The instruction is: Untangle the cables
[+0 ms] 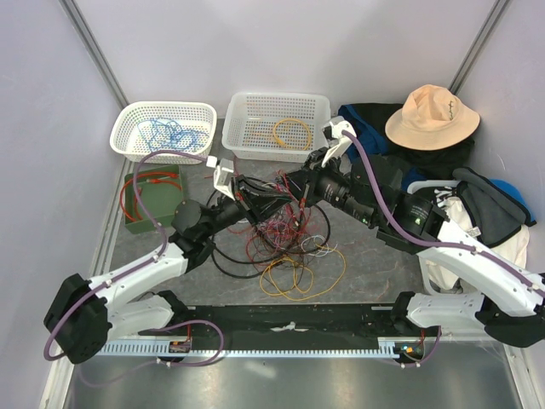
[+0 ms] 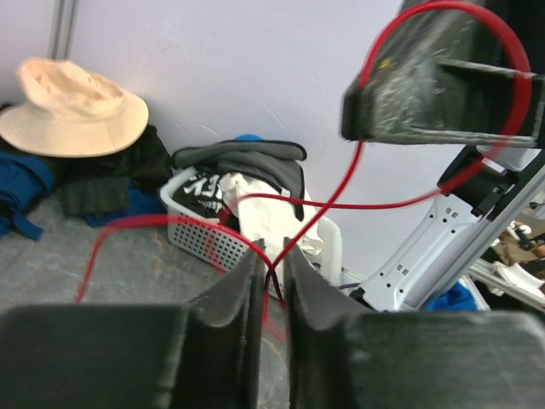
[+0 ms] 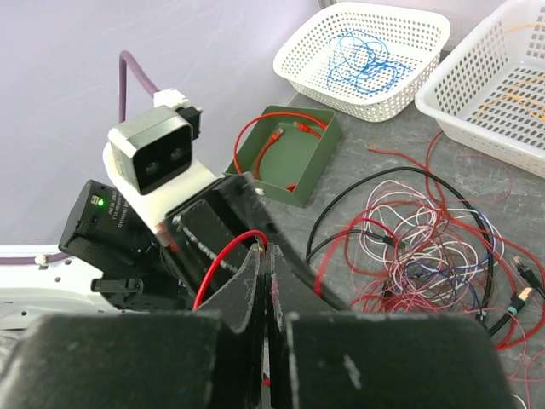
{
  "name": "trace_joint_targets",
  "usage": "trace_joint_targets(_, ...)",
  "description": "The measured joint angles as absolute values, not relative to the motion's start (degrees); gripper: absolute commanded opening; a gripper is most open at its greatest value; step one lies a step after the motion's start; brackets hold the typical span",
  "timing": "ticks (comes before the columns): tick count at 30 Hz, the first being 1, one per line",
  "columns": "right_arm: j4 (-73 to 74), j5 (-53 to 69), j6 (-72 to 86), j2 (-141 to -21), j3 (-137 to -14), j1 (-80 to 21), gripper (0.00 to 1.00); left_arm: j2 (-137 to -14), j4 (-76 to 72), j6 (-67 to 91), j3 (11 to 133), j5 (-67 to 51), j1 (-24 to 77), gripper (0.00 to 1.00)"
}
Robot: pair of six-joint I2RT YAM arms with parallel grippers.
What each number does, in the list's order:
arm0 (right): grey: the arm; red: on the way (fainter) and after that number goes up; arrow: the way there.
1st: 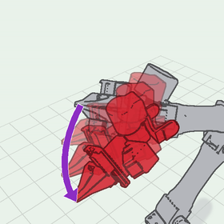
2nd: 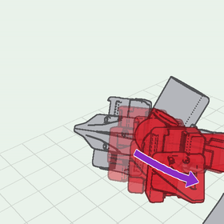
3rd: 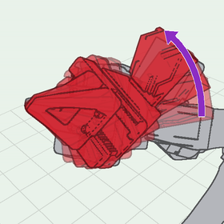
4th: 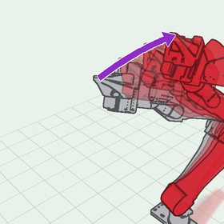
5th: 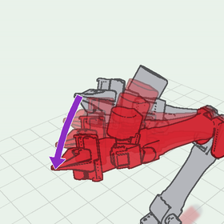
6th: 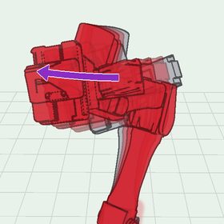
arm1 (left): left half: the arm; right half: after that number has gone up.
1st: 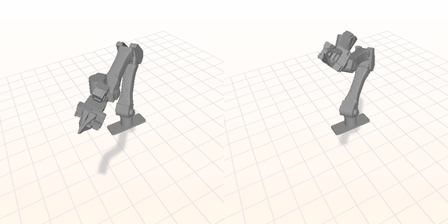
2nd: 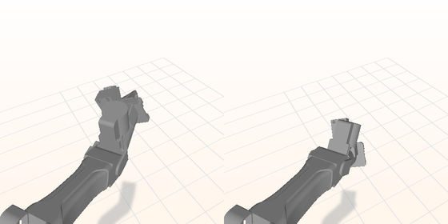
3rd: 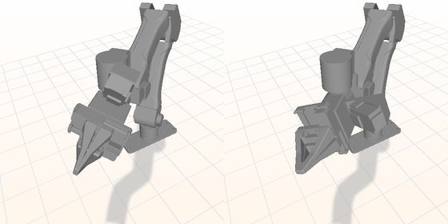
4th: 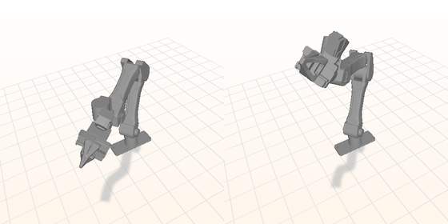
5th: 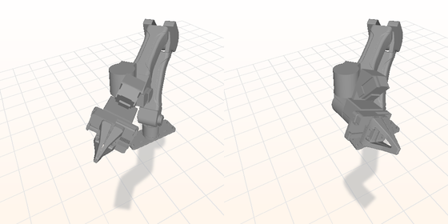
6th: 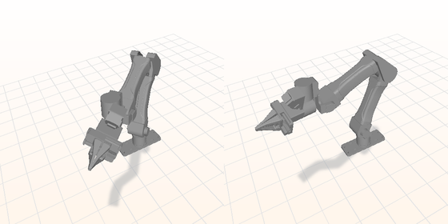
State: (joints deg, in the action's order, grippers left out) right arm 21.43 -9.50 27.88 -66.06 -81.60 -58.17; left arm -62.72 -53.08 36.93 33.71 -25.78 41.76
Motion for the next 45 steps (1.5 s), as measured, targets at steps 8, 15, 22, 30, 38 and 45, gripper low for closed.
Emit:
trace_joint_targets(8, 20.3, -9.8, 27.7, -64.8, -79.8, -58.2, 0.54, -60.3, -40.7, 35.0, 38.8, -23.9, 41.8, 0.02)
trace_joint_targets(15, 23.2, -12.6, 26.0, -63.1, -78.6, -58.2, 0.98, -55.9, -17.0, 30.3, 51.6, -17.6, 41.4, 0.02)
trace_joint_targets(22, 30.9, -17.8, 23.9, -61.8, -80.5, -58.2, 0.98, -51.8, -1.1, 28.3, 57.7, -11.8, 40.8, 0.02)
trace_joint_targets(30, 41.4, -27.6, 22.1, -59.9, -88.7, -58.2, 0.98, -51.4, 11.0, 27.5, 59.8, -6.3, 40.6, 0.02)
trace_joint_targets(38, 47.3, -39.7, 21.1, -53.0, -91.9, -58.3, 0.98, -46.9, 16.8, 26.5, 63.4, -1.1, 40.6, 0.02)
trace_joint_targets(45, 47.9, -42.3, 22.5, -49.0, -85.8, -58.3, 0.98, -50.4, 24.5, 24.3, 74.5, 5.2, 39.8, 0.02)
